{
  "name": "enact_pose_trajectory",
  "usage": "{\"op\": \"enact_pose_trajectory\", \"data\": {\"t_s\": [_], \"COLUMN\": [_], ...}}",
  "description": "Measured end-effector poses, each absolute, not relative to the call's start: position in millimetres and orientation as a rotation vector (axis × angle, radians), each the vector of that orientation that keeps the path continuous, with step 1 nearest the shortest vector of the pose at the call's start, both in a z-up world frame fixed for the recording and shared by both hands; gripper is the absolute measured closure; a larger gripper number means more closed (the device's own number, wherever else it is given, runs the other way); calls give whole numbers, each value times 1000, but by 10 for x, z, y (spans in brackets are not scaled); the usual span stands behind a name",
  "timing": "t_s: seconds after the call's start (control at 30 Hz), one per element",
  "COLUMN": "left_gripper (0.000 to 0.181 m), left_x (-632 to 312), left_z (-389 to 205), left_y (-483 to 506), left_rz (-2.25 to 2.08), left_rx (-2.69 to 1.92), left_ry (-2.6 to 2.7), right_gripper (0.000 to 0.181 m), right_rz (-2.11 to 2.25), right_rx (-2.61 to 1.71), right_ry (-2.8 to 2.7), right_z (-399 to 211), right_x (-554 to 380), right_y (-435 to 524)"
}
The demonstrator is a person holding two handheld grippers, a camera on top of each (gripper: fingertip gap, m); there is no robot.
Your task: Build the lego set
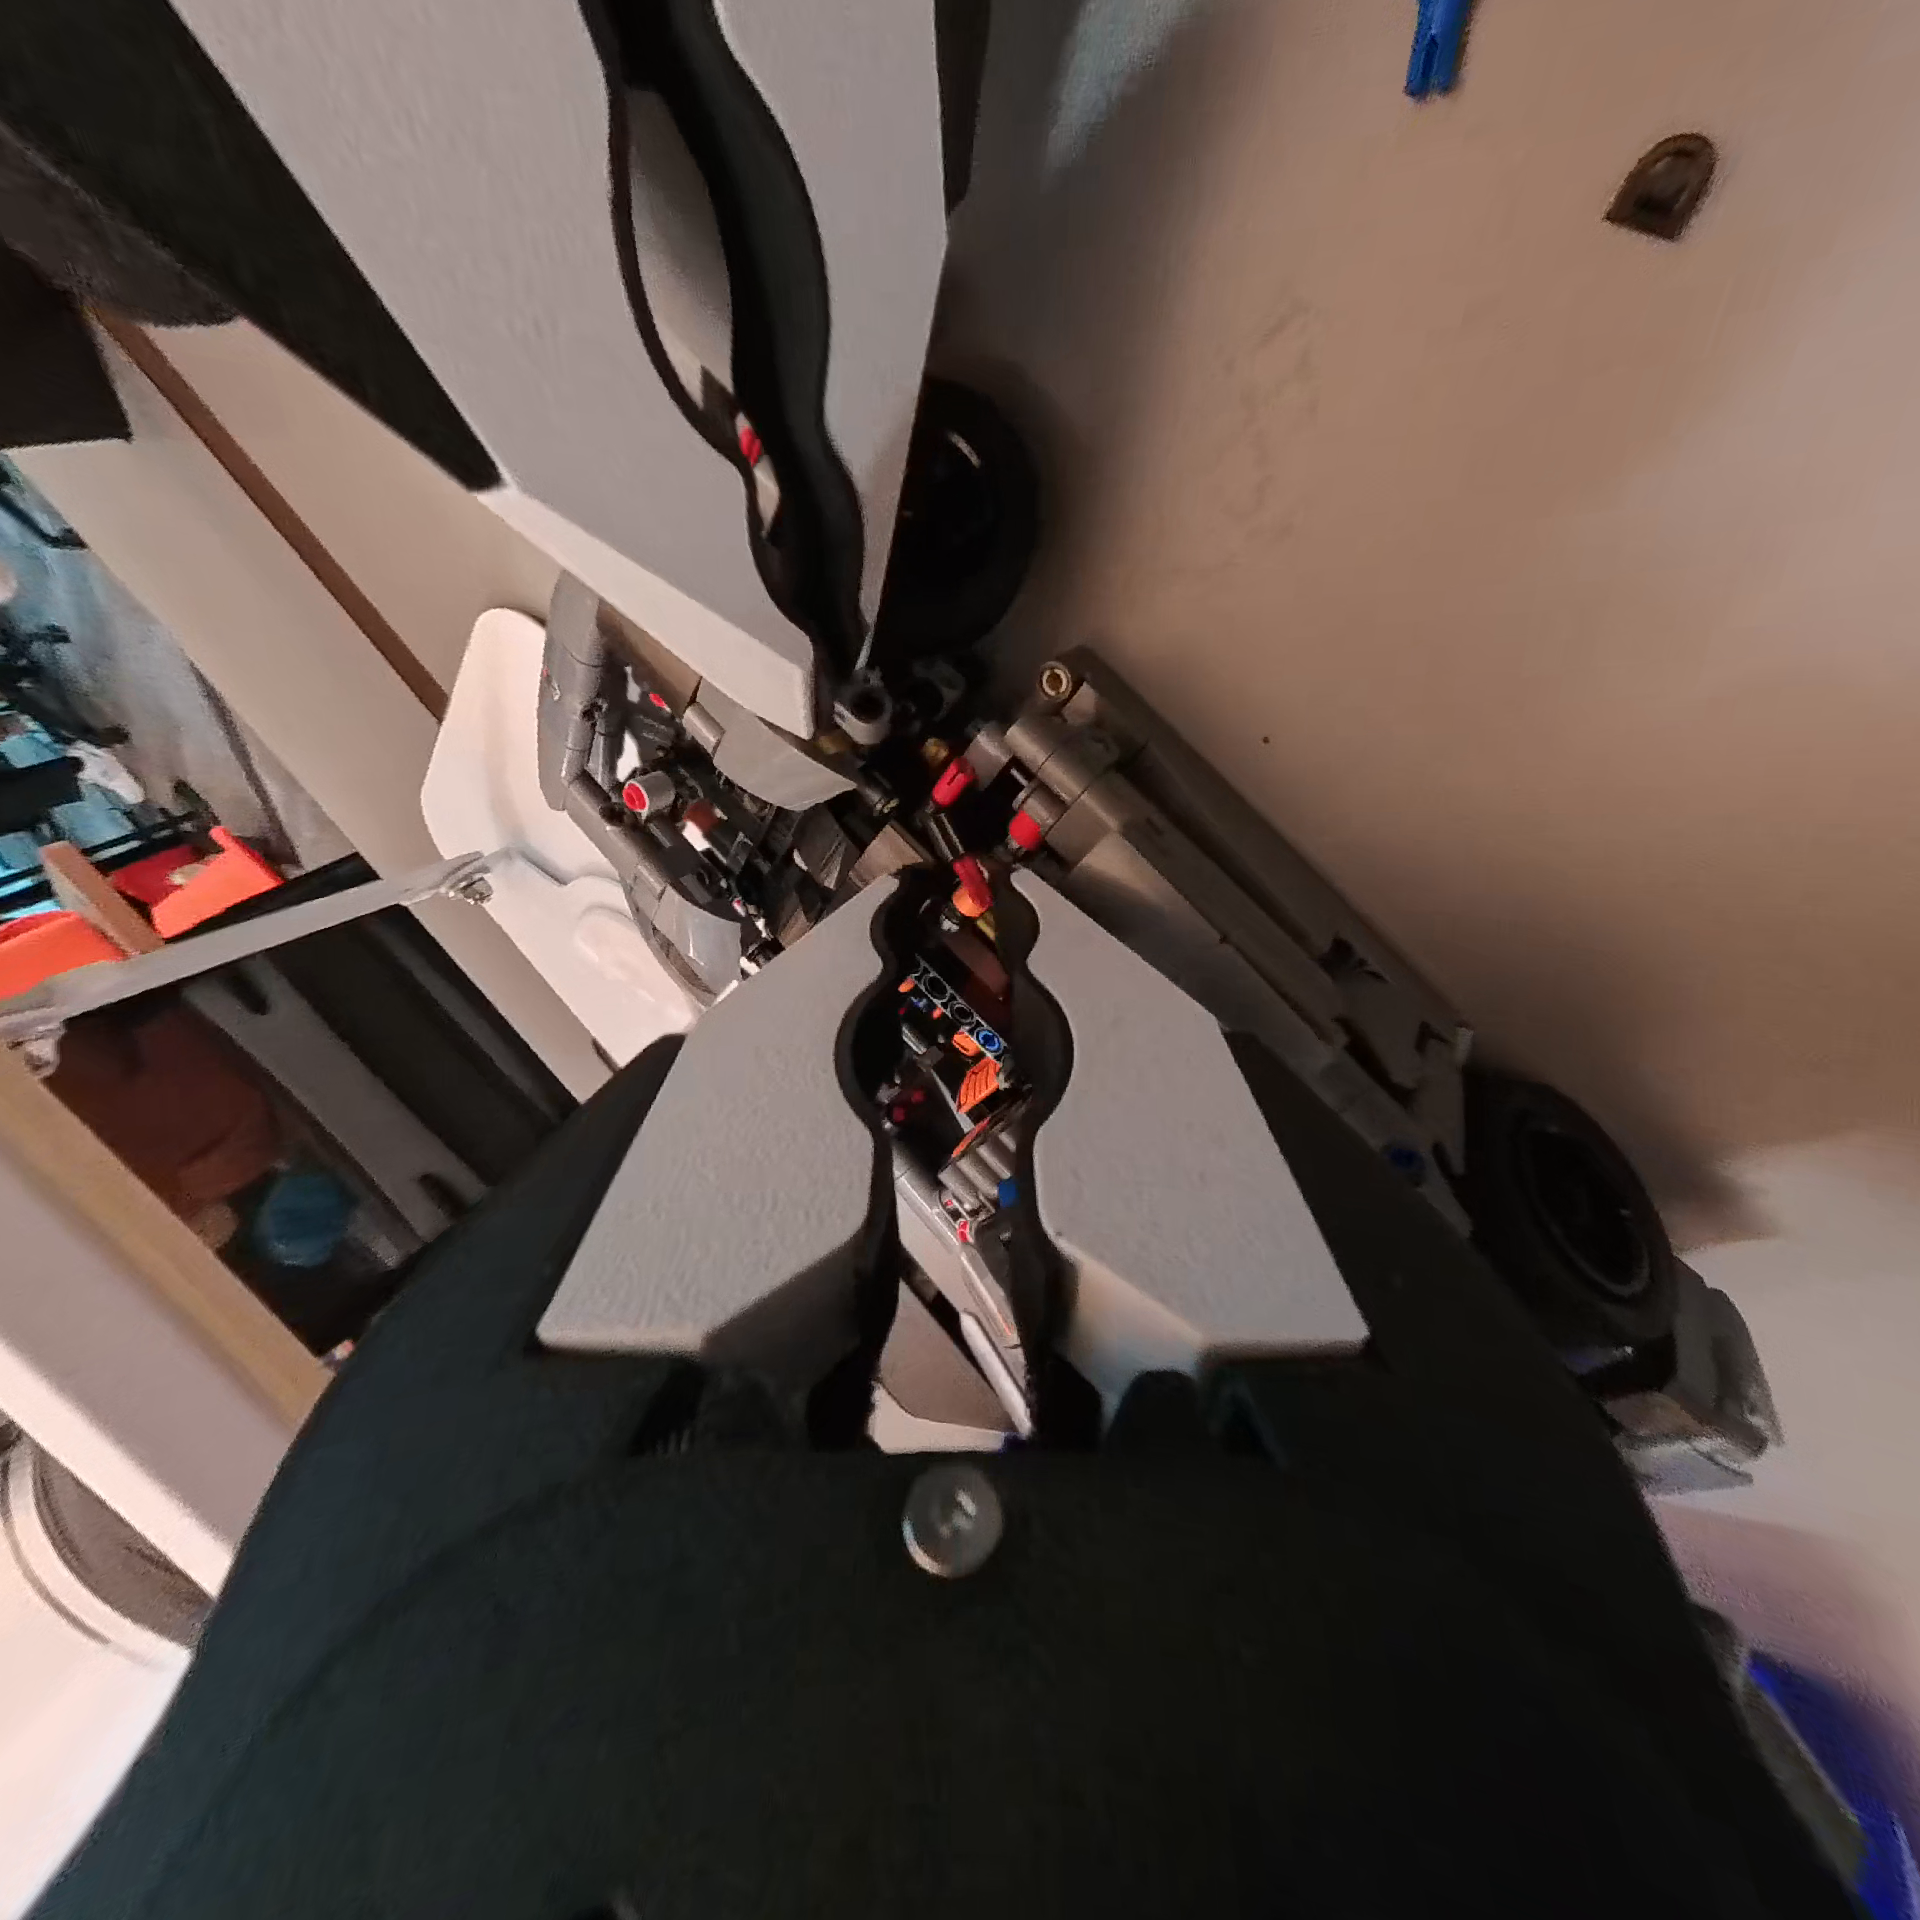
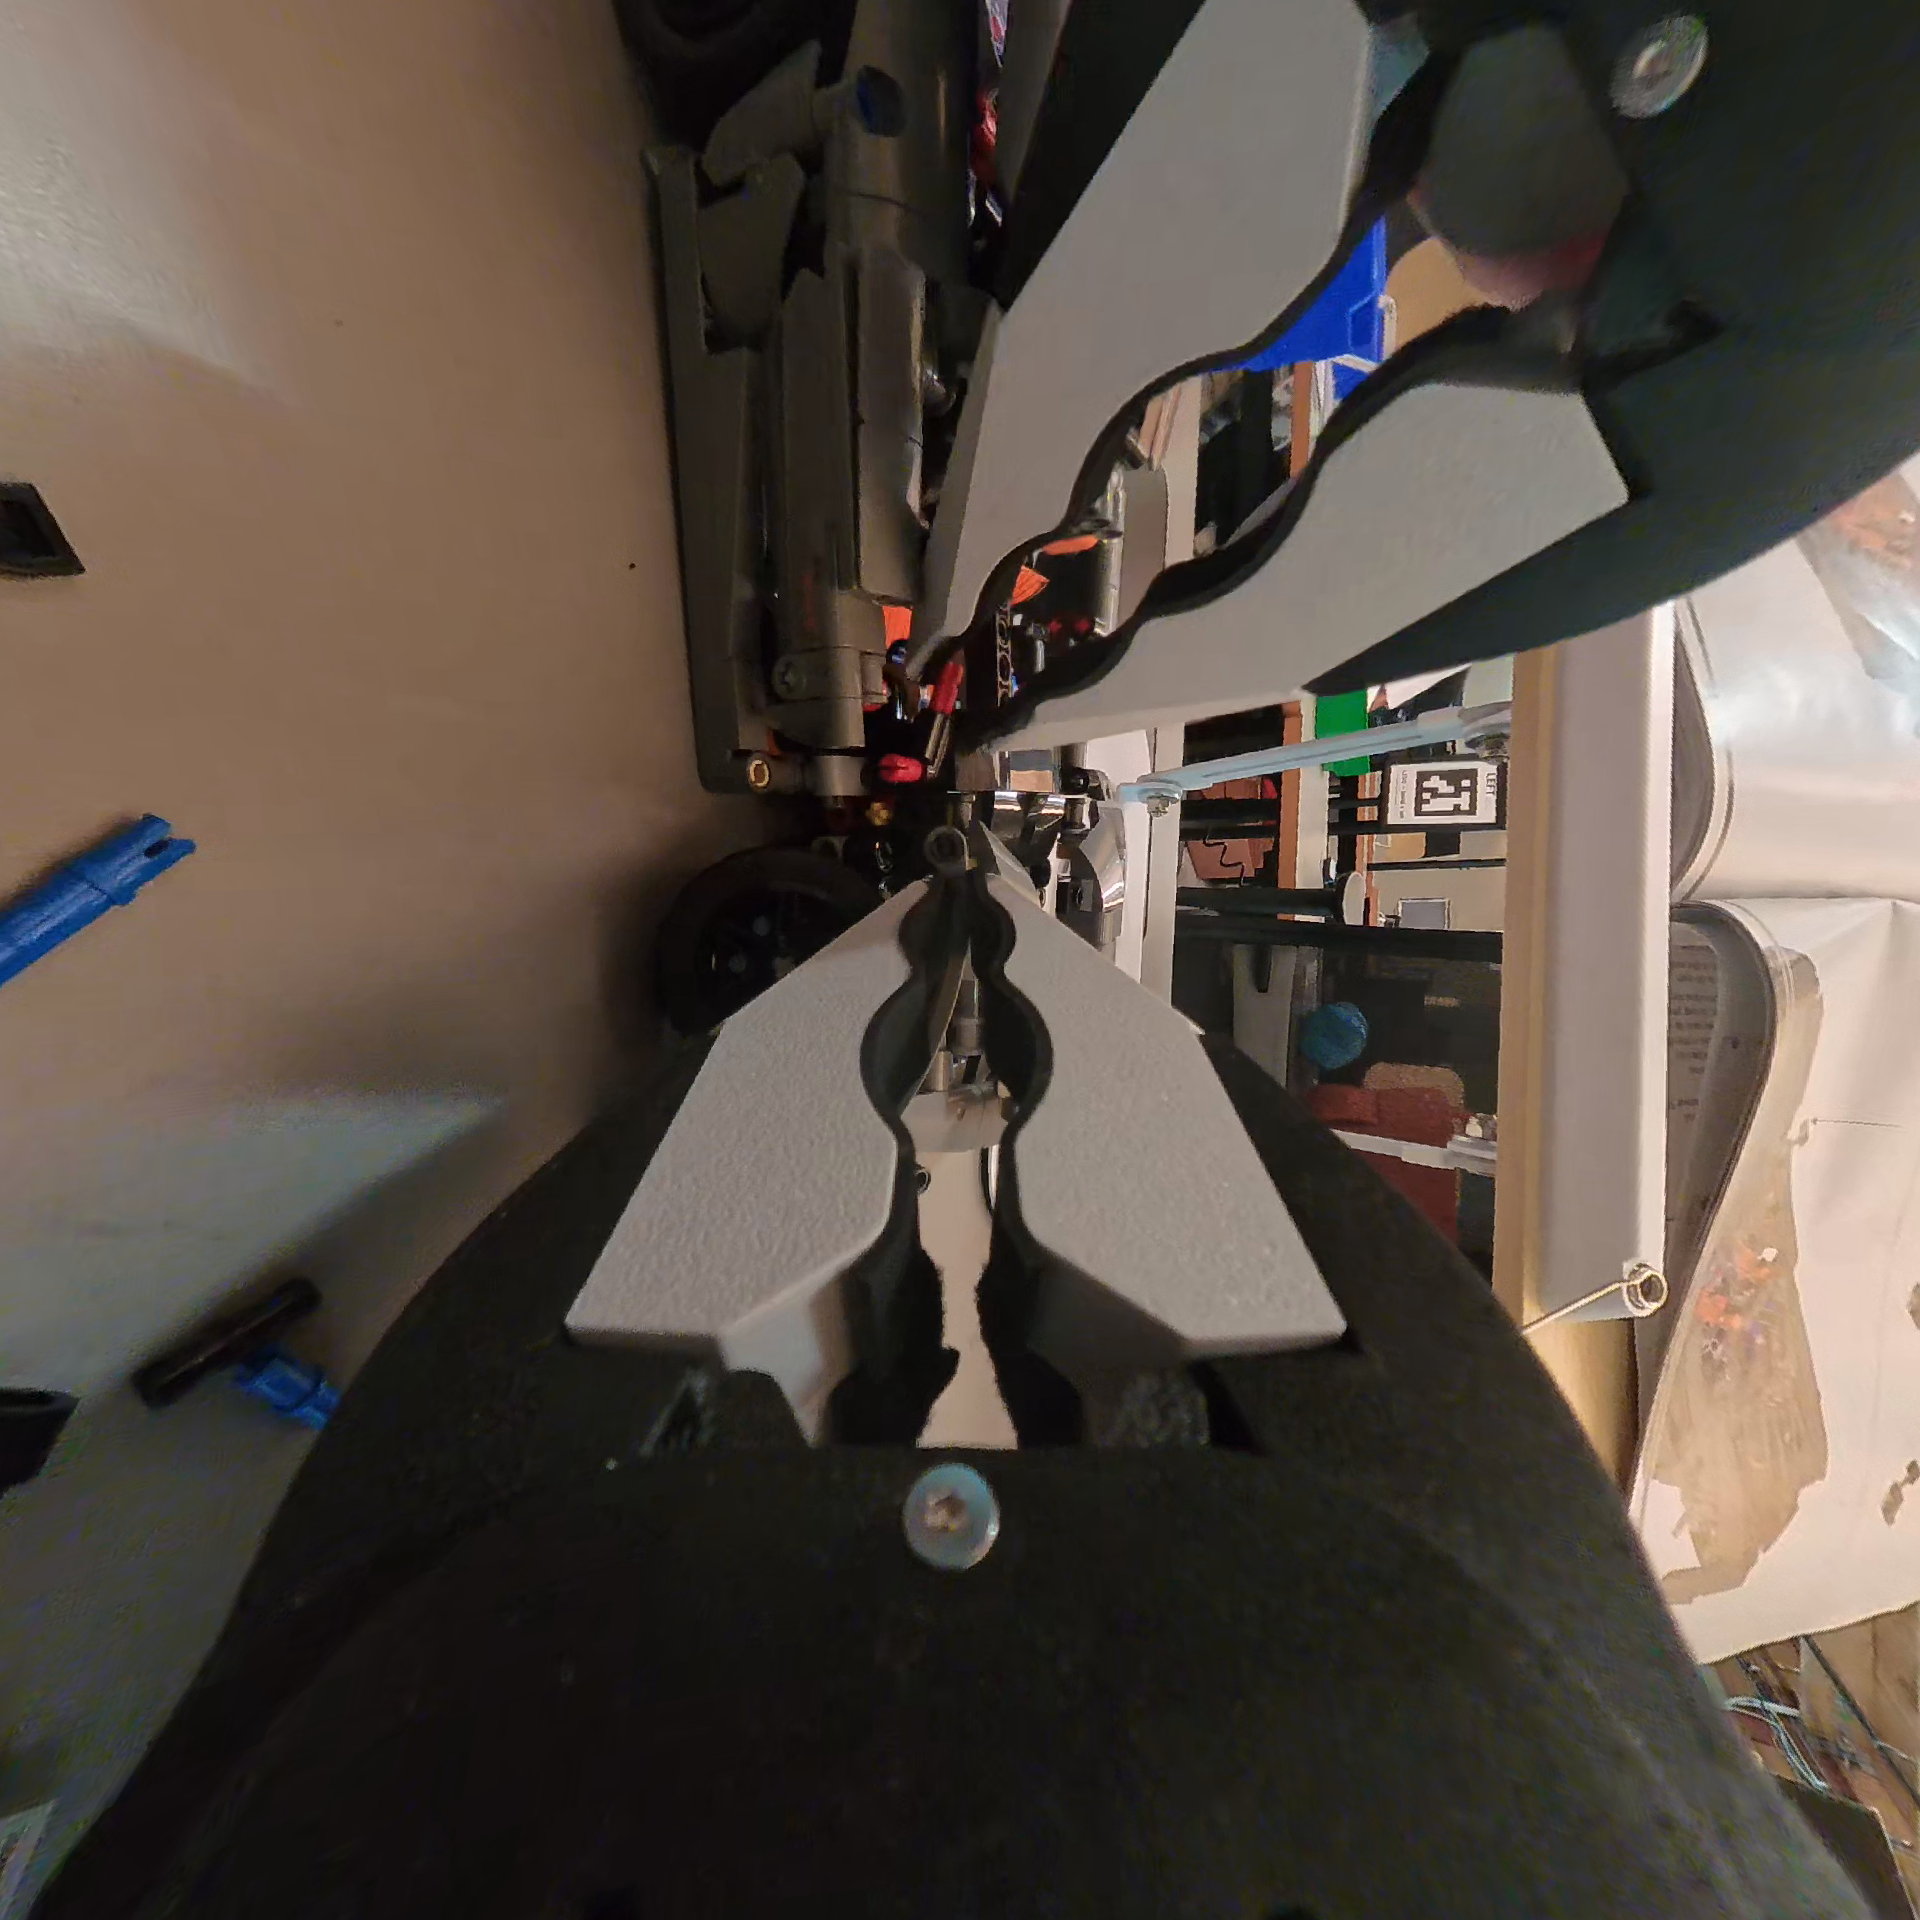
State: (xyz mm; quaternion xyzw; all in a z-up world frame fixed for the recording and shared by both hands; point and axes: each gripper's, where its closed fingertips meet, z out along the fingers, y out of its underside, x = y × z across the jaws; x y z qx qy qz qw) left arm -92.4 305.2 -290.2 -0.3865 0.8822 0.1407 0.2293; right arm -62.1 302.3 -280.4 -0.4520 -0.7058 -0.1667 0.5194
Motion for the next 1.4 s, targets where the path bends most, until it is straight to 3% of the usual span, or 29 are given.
{"op": "enact_pose_trajectory", "data": {"t_s": [0.13, 1.4], "left_gripper": [179, 180], "left_x": [-922, -823], "left_z": [-2895, -2859], "left_y": [3041, 3013], "left_rz": [430, 129], "left_rx": [-1017, -1268], "left_ry": [2360, 2198], "right_gripper": [181, 177], "right_rz": [-395, -296], "right_rx": [-1089, -1175], "right_ry": [-1687, -1736], "right_z": [-2804, -2846], "right_x": [-621, -570], "right_y": [3020, 3011]}}
